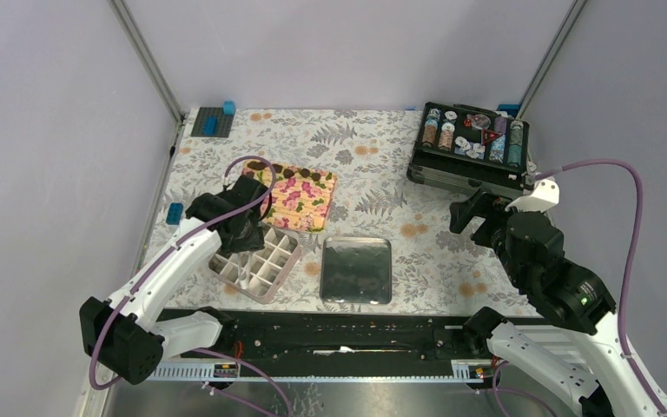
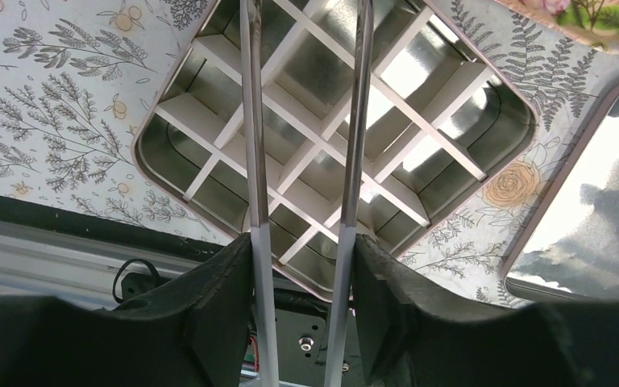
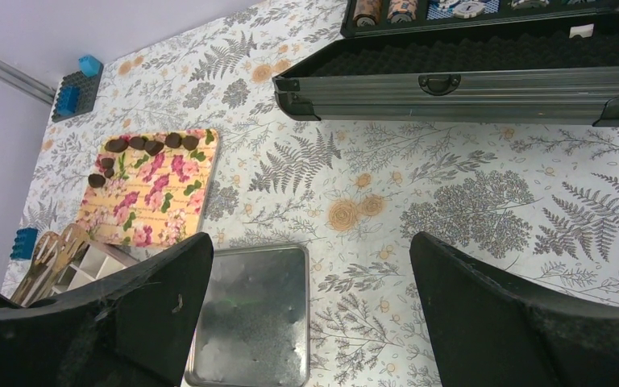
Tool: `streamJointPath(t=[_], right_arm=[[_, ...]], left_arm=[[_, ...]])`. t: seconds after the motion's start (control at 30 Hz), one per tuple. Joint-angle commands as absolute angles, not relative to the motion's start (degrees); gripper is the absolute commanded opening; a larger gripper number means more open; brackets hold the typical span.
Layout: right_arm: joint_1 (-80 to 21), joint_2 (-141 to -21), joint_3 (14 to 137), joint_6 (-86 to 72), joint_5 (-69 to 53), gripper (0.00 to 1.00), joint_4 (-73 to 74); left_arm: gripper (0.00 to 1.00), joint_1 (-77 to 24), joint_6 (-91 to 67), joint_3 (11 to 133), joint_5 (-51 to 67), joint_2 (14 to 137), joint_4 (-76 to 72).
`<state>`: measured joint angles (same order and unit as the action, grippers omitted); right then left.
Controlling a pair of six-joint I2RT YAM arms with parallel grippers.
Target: Pack the chocolate
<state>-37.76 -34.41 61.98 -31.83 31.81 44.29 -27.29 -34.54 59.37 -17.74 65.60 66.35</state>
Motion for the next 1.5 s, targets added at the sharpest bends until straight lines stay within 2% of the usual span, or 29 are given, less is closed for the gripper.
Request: streamJointPath(t=[0.0, 0.2, 0.33, 0.4, 0.5, 0.8, 1.03, 1.27, 1.47], right_arm=[[-37.6, -34.8, 61.9, -32.6, 31.2, 1.00, 42.3], [-37.7, -34.6, 62.1, -32.7, 31.0, 1.00, 42.6], [-37.7, -34.4, 61.7, -33.1, 30.7, 1.00, 42.8], [-37.7, -34.3, 61.6, -33.2, 30.6, 1.00, 42.8], [-37.7, -34.3, 61.6, -33.2, 30.5, 1.00, 42.8], [-37.7, -34.2, 61.5, -33.6, 30.5, 1.00, 43.2], [-37.6, -33.3, 62.8, -33.7, 31.8, 1.00, 45.4], [-37.6, -32.6, 63.0, -34.2, 32.0, 1.00, 46.2], [-37.7, -31.9, 62.8, -34.9, 32.3, 1.00, 47.2]], left_arm=[[0.47, -27.2, -34.7, 59.4, -16.5, 63.9, 64.6], [0.43, -27.2, -35.6, 59.6, -17.0, 63.0, 65.2], [0.31, -27.2, -35.6, 63.4, -17.9, 62.7, 66.6], [0.21, -27.1, -35.3, 65.9, -18.5, 62.8, 67.0], [0.18, -27.1, -34.7, 68.1, -19.9, 63.9, 66.8], [0.18, -20.5, -28.9, 70.3, -18.4, 75.4, 55.9], [0.27, -15.4, -27.4, 74.3, -15.1, 84.2, 49.5], [0.29, -13.1, -28.3, 76.7, -14.0, 90.5, 47.0], [0.42, -11.8, -28.8, 76.0, -14.4, 90.5, 46.5]])
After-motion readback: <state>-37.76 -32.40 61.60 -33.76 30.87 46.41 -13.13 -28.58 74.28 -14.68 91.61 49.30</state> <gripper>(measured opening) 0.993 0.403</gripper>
